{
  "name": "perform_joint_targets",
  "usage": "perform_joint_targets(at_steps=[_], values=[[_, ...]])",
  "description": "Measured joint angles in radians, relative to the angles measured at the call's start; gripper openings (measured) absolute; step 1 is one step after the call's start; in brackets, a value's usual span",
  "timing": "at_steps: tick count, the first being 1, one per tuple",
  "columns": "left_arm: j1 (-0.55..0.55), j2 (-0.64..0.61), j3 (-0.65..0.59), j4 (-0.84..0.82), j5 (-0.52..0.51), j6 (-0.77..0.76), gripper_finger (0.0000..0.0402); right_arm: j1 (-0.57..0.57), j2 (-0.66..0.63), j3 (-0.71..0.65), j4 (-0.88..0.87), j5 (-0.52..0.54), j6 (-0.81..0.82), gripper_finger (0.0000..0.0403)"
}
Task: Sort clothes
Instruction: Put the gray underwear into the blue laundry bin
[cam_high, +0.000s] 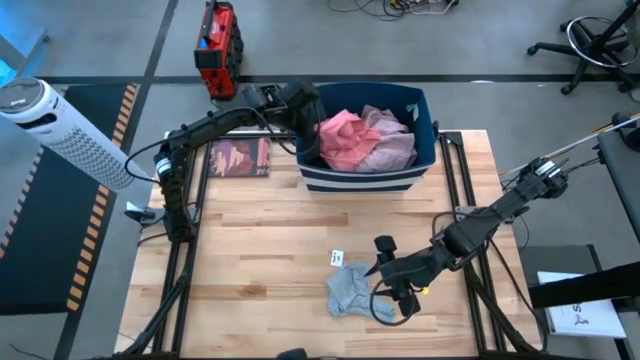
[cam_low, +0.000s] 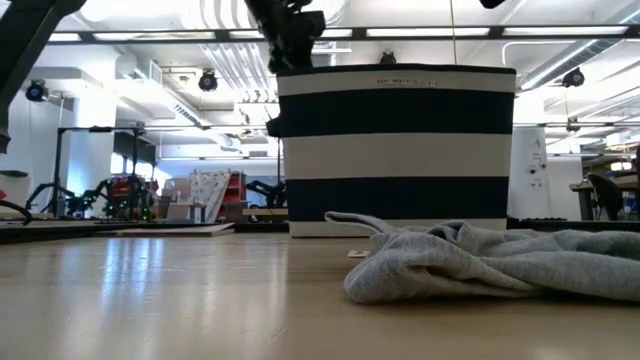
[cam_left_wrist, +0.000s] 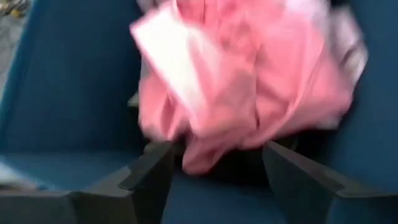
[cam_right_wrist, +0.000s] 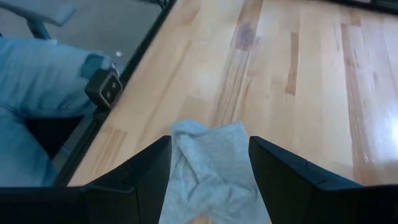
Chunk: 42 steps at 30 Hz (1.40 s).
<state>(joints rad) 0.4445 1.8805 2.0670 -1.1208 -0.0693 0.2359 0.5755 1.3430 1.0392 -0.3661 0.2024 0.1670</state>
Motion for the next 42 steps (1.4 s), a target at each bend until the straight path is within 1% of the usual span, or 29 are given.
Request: perform_joint_targets(at_steps=[3, 6, 7, 10, 11, 12, 15, 19, 21, 23, 27, 29, 34, 38, 42], values=[[-0.050, 0.000, -0.001, -0.079, -0.120, 0.037, 0.0193, 0.000, -0.005, 0.002, -0.036, 0.000, 0.006, 0.0199], [-0.126, -0.001, -0.001, -0.121, -0.238, 0.059, 0.0126, 0.000, -0.006, -0.009, -0.051, 0.000, 0.020, 0.0199], [-0.153, -0.003, -0.001, -0.130, -0.255, 0.064, 0.0100, 0.000, -0.004, -0.013, -0.053, 0.000, 0.027, 0.0199], [-0.228, -0.019, -0.002, -0.135, -0.257, 0.066, 0.0025, 0.000, -0.002, -0.025, -0.048, -0.001, 0.043, 0.0199], [-0.249, -0.029, -0.001, -0.135, -0.257, 0.064, 0.0013, 0.000, -0.001, -0.028, -0.050, -0.001, 0.043, 0.0199], [-0.269, -0.039, -0.002, -0.134, -0.257, 0.058, 0.0010, 0.000, 0.000, -0.030, -0.050, -0.001, 0.043, 0.0199], [-0.314, -0.081, -0.008, -0.131, -0.257, 0.029, 0.0017, 0.000, 0.000, -0.030, -0.048, -0.001, 0.043, 0.0199], [-0.350, -0.175, -0.067, -0.077, -0.245, -0.049, 0.0003, 0.000, 0.000, -0.030, -0.046, -0.001, 0.043, 0.0199], [-0.367, -0.246, -0.144, -0.009, -0.204, -0.080, 0.0003, 0.000, 0.000, -0.031, -0.041, 0.000, 0.043, 0.0199], [-0.388, -0.327, -0.254, 0.102, -0.180, -0.095, 0.0003, 0.000, 0.003, -0.033, -0.040, 0.000, 0.043, 0.0199], [-0.435, -0.508, -0.532, 0.351, -0.172, -0.118, 0.0001, 0.000, 0.013, -0.034, -0.036, 0.008, 0.042, 0.0199], [-0.462, -0.598, -0.671, 0.491, -0.152, -0.138, 0.0001, -0.002, 0.022, -0.034, -0.030, 0.008, 0.042, 0.0199], [-0.557, -0.791, -1.003, 0.842, -0.120, -0.171, 0.0000, -0.012, 0.073, -0.034, 0.002, 0.008, 0.055, 0.0199], [-0.640, -0.893, -1.219, 1.077, -0.114, -0.172, 0.0000, -0.031, 0.139, -0.034, 0.016, 0.007, 0.103, 0.0199], [-0.704, -0.946, -1.394, 1.313, -0.114, -0.177, 0.0000, -0.044, 0.216, -0.031, 0.023, -0.012, 0.133, 0.0209]])
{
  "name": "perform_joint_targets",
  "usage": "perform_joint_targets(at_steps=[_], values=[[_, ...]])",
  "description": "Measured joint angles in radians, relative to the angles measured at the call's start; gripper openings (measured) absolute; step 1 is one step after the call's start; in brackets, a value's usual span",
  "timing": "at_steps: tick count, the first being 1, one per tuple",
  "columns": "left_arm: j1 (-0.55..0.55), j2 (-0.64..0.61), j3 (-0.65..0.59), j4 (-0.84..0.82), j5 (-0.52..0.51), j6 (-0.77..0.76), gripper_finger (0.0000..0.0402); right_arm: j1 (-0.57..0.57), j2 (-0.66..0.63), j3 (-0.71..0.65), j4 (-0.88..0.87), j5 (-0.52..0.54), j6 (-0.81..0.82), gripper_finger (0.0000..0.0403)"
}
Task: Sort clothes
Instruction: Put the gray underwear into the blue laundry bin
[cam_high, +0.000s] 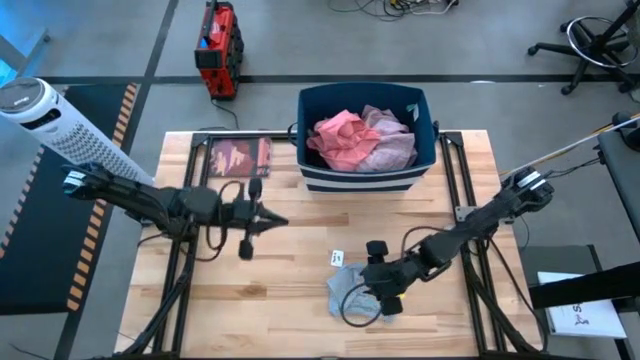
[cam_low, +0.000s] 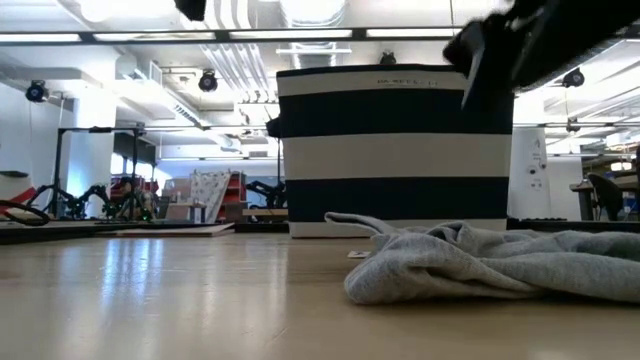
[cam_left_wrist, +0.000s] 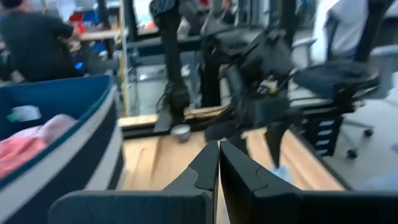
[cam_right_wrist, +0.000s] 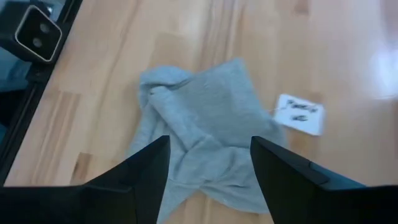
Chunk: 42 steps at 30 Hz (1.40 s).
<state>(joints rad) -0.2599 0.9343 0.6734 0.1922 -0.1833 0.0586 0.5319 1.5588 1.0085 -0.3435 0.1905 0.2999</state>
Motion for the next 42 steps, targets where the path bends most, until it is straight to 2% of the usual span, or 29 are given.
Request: perform_joint_targets(at_steps=[6, 13, 18, 27, 31, 34, 42], values=[[-0.032, -0.003, -0.141, 0.187, -0.010, -0.017, 0.0000, -0.006, 0.109, 0.036, 0.029, -0.088, 0.038, 0.0259], [-0.034, 0.068, -0.164, 0.225, -0.015, -0.024, 0.0000, -0.013, 0.219, 0.090, 0.031, -0.142, 0.019, 0.0309], [-0.034, 0.112, -0.164, 0.244, -0.017, 0.000, 0.0000, -0.045, 0.242, 0.099, 0.051, -0.195, -0.018, 0.0310], [-0.033, 0.115, -0.164, 0.256, -0.020, 0.002, 0.0000, -0.103, 0.315, 0.076, 0.055, -0.211, -0.040, 0.0274], [-0.033, 0.115, -0.164, 0.258, -0.020, 0.002, 0.0000, -0.113, 0.359, 0.085, 0.047, -0.217, -0.064, 0.0246], [-0.033, 0.115, -0.164, 0.259, -0.020, 0.002, 0.0000, -0.122, 0.366, 0.090, 0.028, -0.210, -0.085, 0.0203], [-0.033, 0.115, -0.164, 0.279, -0.020, -0.027, 0.0000, -0.158, 0.244, 0.077, -0.058, -0.187, -0.215, 0.0021]])
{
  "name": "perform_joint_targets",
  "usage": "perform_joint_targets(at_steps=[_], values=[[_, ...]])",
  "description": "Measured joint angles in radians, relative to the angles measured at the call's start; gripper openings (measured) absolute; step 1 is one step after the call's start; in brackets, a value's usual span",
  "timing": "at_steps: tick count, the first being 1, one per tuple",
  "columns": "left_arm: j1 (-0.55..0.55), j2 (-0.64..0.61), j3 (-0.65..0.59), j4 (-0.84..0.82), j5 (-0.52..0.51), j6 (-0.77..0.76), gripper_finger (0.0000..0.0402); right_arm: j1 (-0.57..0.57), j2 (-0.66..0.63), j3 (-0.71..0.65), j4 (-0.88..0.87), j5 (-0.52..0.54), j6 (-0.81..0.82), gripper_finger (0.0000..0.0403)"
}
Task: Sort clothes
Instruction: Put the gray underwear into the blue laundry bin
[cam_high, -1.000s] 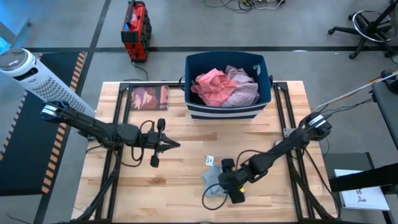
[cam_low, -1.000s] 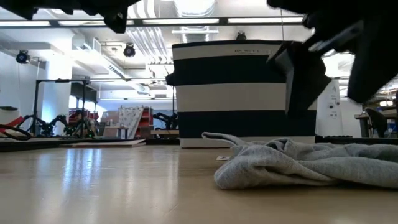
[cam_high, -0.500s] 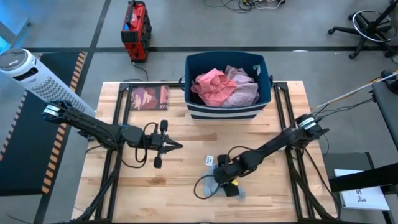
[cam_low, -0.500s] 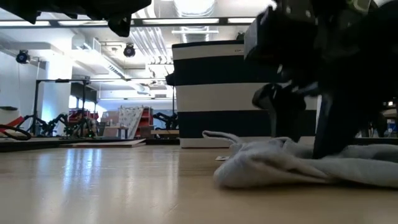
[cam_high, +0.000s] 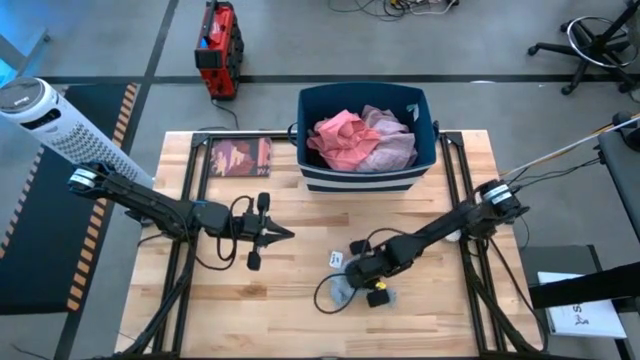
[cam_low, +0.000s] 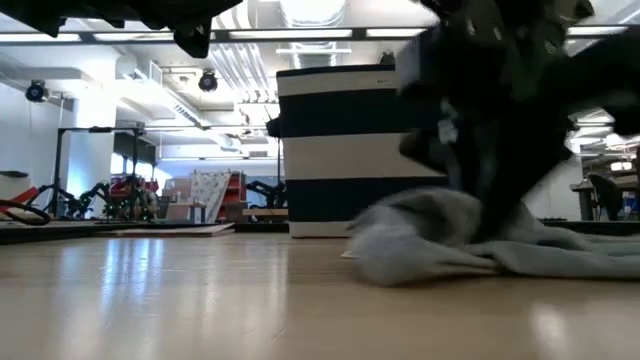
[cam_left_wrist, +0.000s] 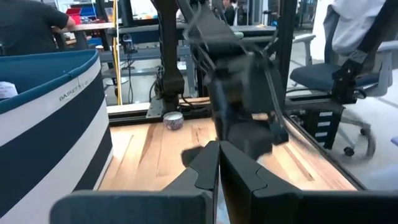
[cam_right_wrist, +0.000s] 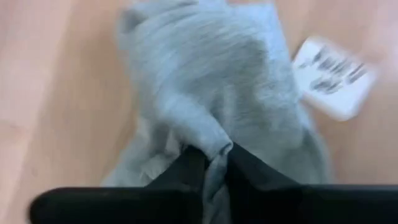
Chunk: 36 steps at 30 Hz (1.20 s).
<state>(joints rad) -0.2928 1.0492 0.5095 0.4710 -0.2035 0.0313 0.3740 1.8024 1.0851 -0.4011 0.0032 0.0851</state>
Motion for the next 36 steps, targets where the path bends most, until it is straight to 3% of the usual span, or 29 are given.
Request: perform_joint_targets(at_steps=[9, 15, 19, 21, 28, 36], values=[[0.000, -0.005, 0.000, 0.010, 0.000, -0.014, 0.0000, -0.031, -0.301, 0.003, -0.136, 0.198, -0.054, 0.0005], [0.000, -0.012, -0.001, 0.026, 0.000, -0.013, 0.0000, -0.045, -0.526, 0.004, -0.130, 0.472, -0.133, 0.0003], [0.000, -0.014, -0.001, 0.026, 0.000, -0.011, 0.0000, -0.073, -0.640, 0.004, -0.024, 0.691, -0.230, 0.0002], [0.000, -0.014, -0.001, 0.026, 0.000, -0.011, 0.0000, -0.104, -0.679, 0.004, 0.063, 0.734, -0.306, 0.0001], [0.000, -0.014, -0.001, 0.033, 0.000, -0.012, 0.0000, -0.343, -0.707, 0.006, 0.339, 0.649, -0.533, 0.0001], [0.000, -0.014, -0.001, 0.031, 0.000, -0.014, 0.0000, -0.710, -0.569, 0.026, 0.372, 0.309, -0.401, 0.0000]])
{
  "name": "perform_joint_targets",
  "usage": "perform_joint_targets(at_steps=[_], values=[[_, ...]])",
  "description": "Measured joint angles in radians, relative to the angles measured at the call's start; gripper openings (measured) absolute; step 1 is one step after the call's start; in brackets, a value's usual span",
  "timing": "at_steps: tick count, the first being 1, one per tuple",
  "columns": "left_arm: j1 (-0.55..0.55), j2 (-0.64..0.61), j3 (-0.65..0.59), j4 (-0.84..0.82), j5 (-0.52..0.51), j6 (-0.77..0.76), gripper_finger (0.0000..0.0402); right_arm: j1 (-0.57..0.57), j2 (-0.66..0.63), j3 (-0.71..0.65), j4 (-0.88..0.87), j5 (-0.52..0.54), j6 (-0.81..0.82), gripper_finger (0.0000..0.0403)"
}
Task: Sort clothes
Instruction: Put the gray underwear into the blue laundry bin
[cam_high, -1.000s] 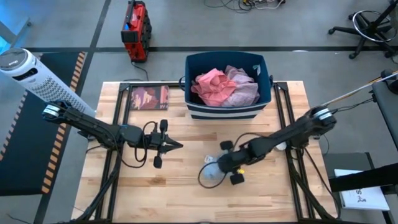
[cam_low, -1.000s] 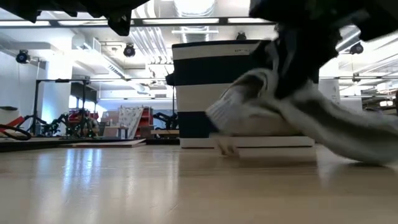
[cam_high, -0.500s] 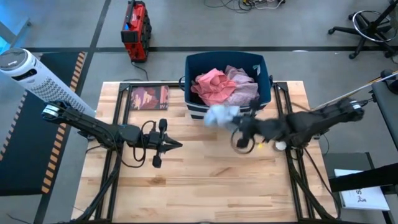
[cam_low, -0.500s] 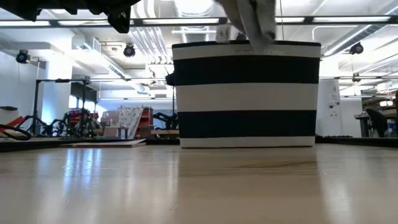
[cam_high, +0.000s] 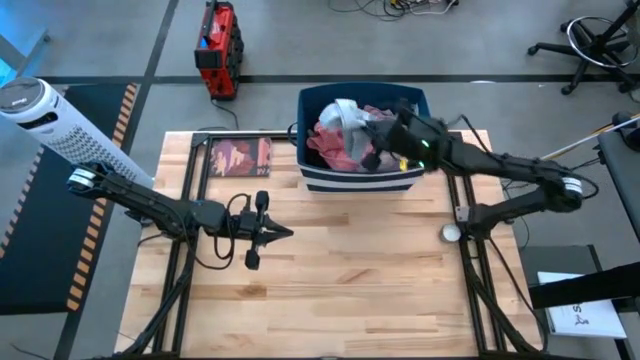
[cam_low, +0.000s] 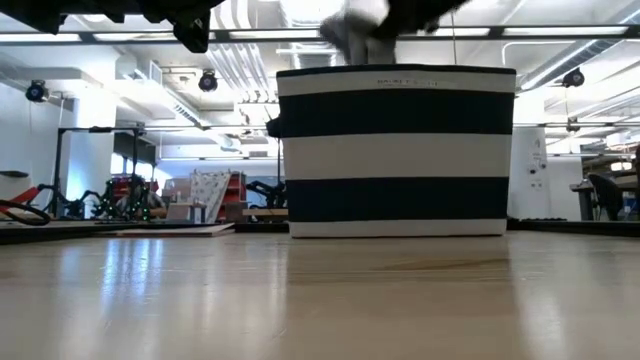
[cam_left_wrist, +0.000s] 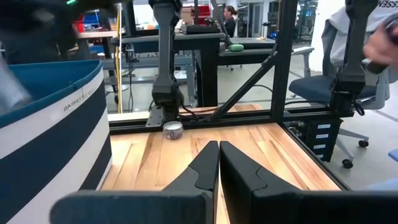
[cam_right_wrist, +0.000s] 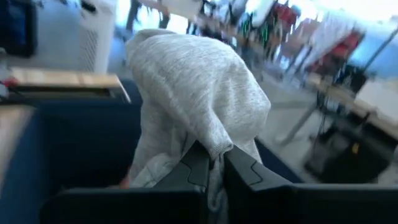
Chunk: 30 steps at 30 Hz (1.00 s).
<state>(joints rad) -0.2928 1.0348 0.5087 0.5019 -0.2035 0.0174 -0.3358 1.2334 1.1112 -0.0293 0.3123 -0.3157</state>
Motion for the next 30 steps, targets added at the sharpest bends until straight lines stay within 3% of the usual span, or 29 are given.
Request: perform_joint_targets(at_steps=[5, 10, 18, 30], values=[[0.000, 0.000, 0.000, 0.000, 0.000, 0.000, 0.0000, -0.142, 0.157, 0.079, -0.070, -0.109, 0.053, 0.0000], [0.000, 0.000, 0.000, -0.001, 0.000, 0.000, 0.0000, -0.210, 0.324, 0.177, -0.221, -0.183, 0.090, 0.0000], [0.000, 0.000, -0.001, -0.002, 0.001, 0.000, 0.0000, -0.221, 0.530, 0.236, -0.441, -0.216, 0.096, 0.0000], [0.000, 0.000, -0.001, -0.002, 0.002, -0.001, 0.0000, -0.234, 0.671, 0.200, -0.406, -0.262, 0.084, 0.0000]])
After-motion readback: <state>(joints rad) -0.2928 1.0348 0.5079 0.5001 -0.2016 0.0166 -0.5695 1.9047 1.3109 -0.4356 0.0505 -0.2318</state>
